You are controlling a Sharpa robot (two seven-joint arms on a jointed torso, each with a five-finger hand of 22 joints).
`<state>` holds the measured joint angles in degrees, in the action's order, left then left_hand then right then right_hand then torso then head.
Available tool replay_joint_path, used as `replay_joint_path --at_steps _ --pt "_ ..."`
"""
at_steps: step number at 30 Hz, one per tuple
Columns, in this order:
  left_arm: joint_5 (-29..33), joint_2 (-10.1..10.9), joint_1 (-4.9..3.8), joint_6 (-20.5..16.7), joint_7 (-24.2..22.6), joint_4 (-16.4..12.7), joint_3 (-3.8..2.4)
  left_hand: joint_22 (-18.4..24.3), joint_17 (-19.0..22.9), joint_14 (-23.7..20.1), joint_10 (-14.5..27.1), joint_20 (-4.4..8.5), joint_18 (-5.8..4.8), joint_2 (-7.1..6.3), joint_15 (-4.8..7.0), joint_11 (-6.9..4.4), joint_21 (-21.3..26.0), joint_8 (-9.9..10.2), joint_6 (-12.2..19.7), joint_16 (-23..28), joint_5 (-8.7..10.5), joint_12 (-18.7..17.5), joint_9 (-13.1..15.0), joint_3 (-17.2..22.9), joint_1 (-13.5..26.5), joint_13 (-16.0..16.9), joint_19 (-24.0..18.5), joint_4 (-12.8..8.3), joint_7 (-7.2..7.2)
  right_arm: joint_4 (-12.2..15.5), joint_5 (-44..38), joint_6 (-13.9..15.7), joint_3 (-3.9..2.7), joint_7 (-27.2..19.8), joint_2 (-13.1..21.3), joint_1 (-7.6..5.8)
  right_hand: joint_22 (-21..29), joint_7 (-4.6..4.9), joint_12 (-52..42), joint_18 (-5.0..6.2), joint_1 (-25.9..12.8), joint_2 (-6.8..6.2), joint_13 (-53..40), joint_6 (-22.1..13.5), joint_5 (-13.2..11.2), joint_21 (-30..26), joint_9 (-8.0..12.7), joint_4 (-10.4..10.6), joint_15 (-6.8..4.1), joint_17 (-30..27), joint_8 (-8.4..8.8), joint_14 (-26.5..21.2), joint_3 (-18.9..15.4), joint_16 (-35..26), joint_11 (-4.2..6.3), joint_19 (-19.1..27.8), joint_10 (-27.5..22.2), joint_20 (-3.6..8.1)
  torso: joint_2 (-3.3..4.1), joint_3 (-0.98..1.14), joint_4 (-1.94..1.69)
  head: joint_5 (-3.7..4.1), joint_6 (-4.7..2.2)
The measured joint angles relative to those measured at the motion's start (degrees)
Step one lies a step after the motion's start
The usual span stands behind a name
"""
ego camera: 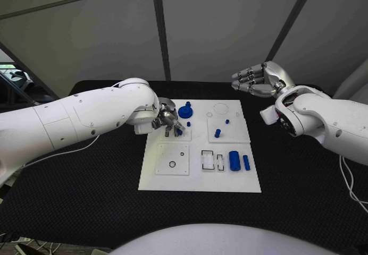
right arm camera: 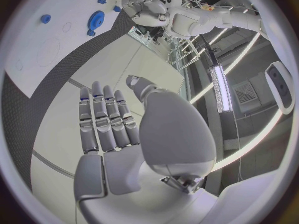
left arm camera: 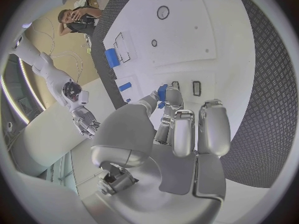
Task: Assemble the parts on the task board
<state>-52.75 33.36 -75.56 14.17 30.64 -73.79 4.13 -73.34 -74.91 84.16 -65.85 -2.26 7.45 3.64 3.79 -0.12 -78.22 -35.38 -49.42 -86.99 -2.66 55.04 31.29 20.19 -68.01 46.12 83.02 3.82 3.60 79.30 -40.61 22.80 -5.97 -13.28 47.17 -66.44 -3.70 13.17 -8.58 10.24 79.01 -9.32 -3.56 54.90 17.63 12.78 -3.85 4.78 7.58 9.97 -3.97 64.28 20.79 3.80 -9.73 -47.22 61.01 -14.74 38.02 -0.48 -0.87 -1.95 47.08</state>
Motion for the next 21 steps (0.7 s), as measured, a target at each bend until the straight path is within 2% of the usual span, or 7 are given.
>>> replay_joint_path --at_steps 2,6,10,12,15,21 --pt "0.5 0.6 0.0 -0.8 0.0 -0.7 0.0 0.0 0.0 0.0 -0.2 0.0 0.0 -1.2 0.0 0.21 0.0 -0.6 0.0 0.0 0.0 0.6 0.6 3.6 1.5 0.4 0.0 -0.7 0.0 -0.1 0.0 -0.1 0.0 0.0 0.0 0.0 0.0 0.0 0.0 0.0 0.0 0.0 0.0 0.0 0.0 0.0 0.0 -0.2 0.0 -0.1 0.0 0.0 -0.2 0.0 0.0 0.0 0.0 0.0 -0.05 -0.01 -0.12 0.0 0.07" --pt "1.5 2.3 0.0 -3.4 0.0 -2.6 0.08 -0.1 0.0 0.0 -0.5 0.0 0.0 -2.58 0.0 0.03 0.0 -1.3 0.0 0.0 0.01 1.0 1.5 6.7 2.9 0.8 0.0 -0.2 0.0 -0.1 0.0 -0.2 0.0 0.1 0.1 0.0 0.0 0.0 0.0 0.0 0.0 0.0 0.0 0.0 0.0 0.0 0.0 -0.2 0.0 -0.1 0.0 0.0 -0.2 0.0 0.0 0.0 0.0 0.0 -0.2 0.0 -0.4 -0.02 0.18" --pt "1.9 3.9 0.14 -6.4 0.0 -4.8 0.71 -0.5 0.0 0.0 -0.7 0.13 0.0 -3.61 0.0 0.25 0.0 -1.9 0.1 0.0 0.0 1.3 2.1 9.7 3.9 1.3 0.1 -0.4 -0.11 -0.1 0.0 -0.3 0.0 0.2 0.3 0.0 0.0 0.0 0.0 0.0 0.0 0.0 0.0 0.0 0.0 -0.2 0.0 -0.2 0.0 -0.1 0.0 0.0 -0.2 0.0 0.0 0.0 0.0 0.0 -0.37 0.04 -0.73 -0.02 0.37" --pt "2.2 4.8 0.36 -8.7 0.0 -6.3 1.09 -0.8 0.0 0.0 -0.9 0.21 -0.01 -4.62 0.0 0.21 0.0 -2.4 0.1 0.0 -0.91 1.7 2.7 11.9 5.0 1.5 0.2 -0.4 -0.11 -0.1 -0.1 -0.4 0.0 0.2 0.3 0.0 0.0 0.0 0.0 0.0 0.0 0.0 0.0 0.0 0.0 -0.3 0.0 -0.2 0.0 -0.1 0.0 0.0 -0.2 0.0 0.0 0.0 0.0 0.0 -0.45 0.07 -0.89 -0.02 0.46" --pt "2.3 5.5 0.66 -11.0 0.0 -7.6 1.23 -0.9 0.0 0.0 -1.0 0.21 -0.01 -4.67 0.0 0.13 0.0 -2.6 0.1 0.0 -1.13 1.7 2.8 12.1 5.0 1.5 0.2 -0.2 -0.11 -0.1 -0.1 -0.4 0.0 0.2 0.4 0.0 0.0 0.0 0.0 0.0 0.0 0.0 0.0 0.0 0.0 -0.3 0.0 -0.2 0.0 -0.1 0.0 0.0 -0.2 0.0 0.0 0.0 0.0 0.0 -0.52 0.08 -1.08 -0.02 0.52" --pt "1.5 6.1 2.03 -15.5 -0.1 -9.5 1.47 -1.1 0.0 -0.1 -1.2 0.32 0.0 -5.12 0.12 0.31 0.0 -3.1 0.1 0.0 -1.53 1.9 3.2 13.3 5.8 1.7 0.3 -0.1 -0.1 -0.2 -0.2 -0.5 0.01 0.3 0.4 0.0 0.0 0.0 0.0 0.01 0.0 0.0 0.0 0.0 0.0 -0.3 0.0 -0.2 0.0 -0.1 0.0 0.0 -0.2 0.0 0.0 0.0 0.0 0.0 -0.7 0.14 -1.44 0.03 0.81"
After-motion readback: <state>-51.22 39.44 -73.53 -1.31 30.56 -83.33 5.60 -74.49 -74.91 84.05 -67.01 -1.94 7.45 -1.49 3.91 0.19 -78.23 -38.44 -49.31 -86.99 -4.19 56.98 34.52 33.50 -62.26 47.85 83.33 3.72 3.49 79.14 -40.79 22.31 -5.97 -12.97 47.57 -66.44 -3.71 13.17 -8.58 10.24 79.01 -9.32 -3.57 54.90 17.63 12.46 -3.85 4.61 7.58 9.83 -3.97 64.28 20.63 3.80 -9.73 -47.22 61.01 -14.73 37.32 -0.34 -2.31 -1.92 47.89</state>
